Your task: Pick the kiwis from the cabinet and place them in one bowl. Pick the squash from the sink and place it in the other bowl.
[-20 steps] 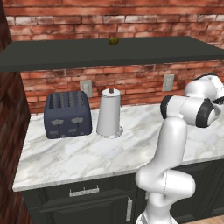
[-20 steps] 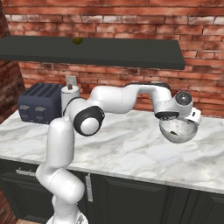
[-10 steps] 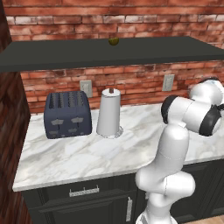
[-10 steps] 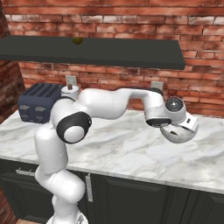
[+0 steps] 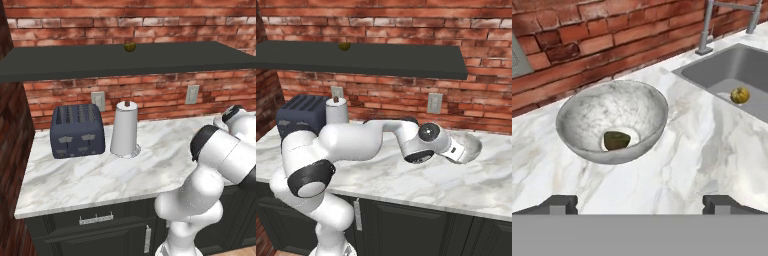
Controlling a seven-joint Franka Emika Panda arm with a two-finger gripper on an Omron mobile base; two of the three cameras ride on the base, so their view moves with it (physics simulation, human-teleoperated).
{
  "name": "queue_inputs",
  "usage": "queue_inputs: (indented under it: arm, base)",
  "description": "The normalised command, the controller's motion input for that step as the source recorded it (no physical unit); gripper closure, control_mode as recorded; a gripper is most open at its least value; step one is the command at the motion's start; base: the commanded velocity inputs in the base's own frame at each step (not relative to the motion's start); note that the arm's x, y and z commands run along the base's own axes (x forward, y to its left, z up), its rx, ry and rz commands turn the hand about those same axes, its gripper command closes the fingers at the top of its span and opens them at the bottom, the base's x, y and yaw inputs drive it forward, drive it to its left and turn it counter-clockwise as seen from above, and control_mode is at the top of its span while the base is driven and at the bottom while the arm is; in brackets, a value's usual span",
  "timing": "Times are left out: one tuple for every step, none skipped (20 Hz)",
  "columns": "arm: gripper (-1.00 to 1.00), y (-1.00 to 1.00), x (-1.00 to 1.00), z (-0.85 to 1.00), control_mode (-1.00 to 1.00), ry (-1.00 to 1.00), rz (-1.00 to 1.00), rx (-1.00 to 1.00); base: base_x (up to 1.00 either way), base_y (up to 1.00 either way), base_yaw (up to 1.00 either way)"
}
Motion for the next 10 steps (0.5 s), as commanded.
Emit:
queue_inputs:
  arm:
    - [-1.00, 0.36, -0.10, 0.31, -1.00, -0.03, -0.16, 0.00]
    - [-1.00, 0.26, -0.07, 0.42, -1.00, -0.08, -0.19, 0.00]
    - [-1.00, 0.37, -0.14, 0.44, -1.00, -0.02, -0.12, 0.06]
    - [-1.00, 0.39, -0.09, 0.42, -1.00, -0.02, -0.13, 0.06]
    - [-1.00, 0.33, -0.16, 0.46, -1.00, 0.00, -0.13, 0.07]
    - [-1.00, 0.33, -0.23, 0.44, -1.00, 0.04, -0.11, 0.09]
    - [-1.00, 0.34, -0.33, 0.49, -1.00, 0.06, -0.09, 0.08]
    - [-1.00, 0.28, -0.23, 0.53, -1.00, 0.09, -0.04, 0.08]
    - [-1.00, 0.30, -0.25, 0.52, -1.00, 0.10, 0.00, 0.08]
    - [-1.00, 0.37, -0.25, 0.48, -1.00, 0.10, 0.00, 0.08]
  base:
    - [0.00, 0.00, 0.00]
    - [0.00, 0.00, 0.00]
    - [0.00, 0.00, 0.00]
    - [0.00, 0.00, 0.00]
    - [0.00, 0.00, 0.00]
    - [0.00, 0.00, 0.00]
    - [0.00, 0.00, 0.00]
    - [0.00, 0.00, 0.00]
    - [0.00, 0.00, 0.00]
    - [0.00, 0.00, 0.00]
